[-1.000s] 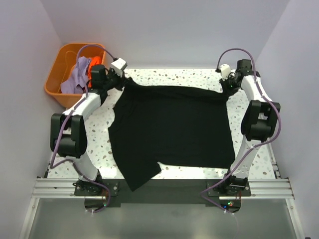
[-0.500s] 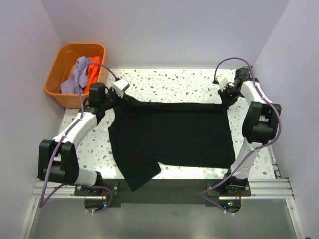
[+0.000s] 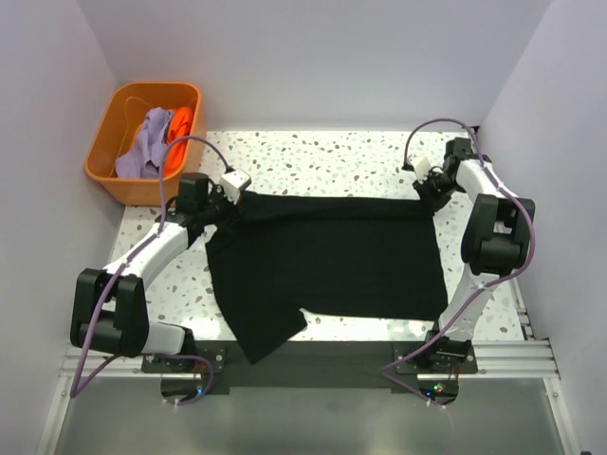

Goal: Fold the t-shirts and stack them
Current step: Fold the tshirt

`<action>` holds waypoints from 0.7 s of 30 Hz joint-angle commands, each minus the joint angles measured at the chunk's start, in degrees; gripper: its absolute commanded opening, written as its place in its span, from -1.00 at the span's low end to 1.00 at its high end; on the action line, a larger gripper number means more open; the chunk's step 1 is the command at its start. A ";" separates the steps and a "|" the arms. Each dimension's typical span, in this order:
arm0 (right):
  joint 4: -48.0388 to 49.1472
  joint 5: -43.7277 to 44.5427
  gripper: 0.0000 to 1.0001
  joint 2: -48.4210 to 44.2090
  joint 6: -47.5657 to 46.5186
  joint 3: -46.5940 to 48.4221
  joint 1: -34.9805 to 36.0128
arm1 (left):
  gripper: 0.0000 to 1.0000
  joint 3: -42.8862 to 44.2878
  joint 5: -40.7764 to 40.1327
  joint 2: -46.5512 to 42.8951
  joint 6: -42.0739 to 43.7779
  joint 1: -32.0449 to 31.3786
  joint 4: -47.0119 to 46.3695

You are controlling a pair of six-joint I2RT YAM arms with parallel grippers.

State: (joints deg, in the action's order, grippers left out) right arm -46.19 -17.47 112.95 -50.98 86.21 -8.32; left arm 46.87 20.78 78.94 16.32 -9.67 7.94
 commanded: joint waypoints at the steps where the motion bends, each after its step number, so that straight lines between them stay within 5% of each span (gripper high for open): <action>1: -0.30 0.33 -1.00 -3.70 -2.46 -1.05 -0.30 | -1.00 0.32 -0.21 -0.01 2.93 -0.08 1.37; 5: -0.30 1.12 -1.00 -3.70 -3.07 -1.40 -0.30 | -0.92 1.03 5.40 0.69 6.61 -0.35 6.01; 8: -2.76 2.35 -0.82 -3.78 -4.91 -0.96 -0.38 | -0.50 1.20 7.87 0.08 13.79 -0.35 9.27; 11: -3.81 4.72 -0.33 -5.10 -7.02 -1.57 -0.38 | -0.21 5.31 8.49 0.86 21.27 -0.09 18.82; 15: -5.57 4.21 0.07 -6.33 -6.68 0.17 -0.65 | 0.01 13.23 14.72 4.80 24.73 3.07 25.61; 21: -10.93 1.31 0.01 -1.16 0.17 8.96 -0.39 | 0.26 24.83 16.49 15.97 15.68 3.17 23.95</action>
State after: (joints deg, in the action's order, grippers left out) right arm -53.98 -13.63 110.85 -54.57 89.97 -8.69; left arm 65.98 33.52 89.54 35.03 -6.74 30.55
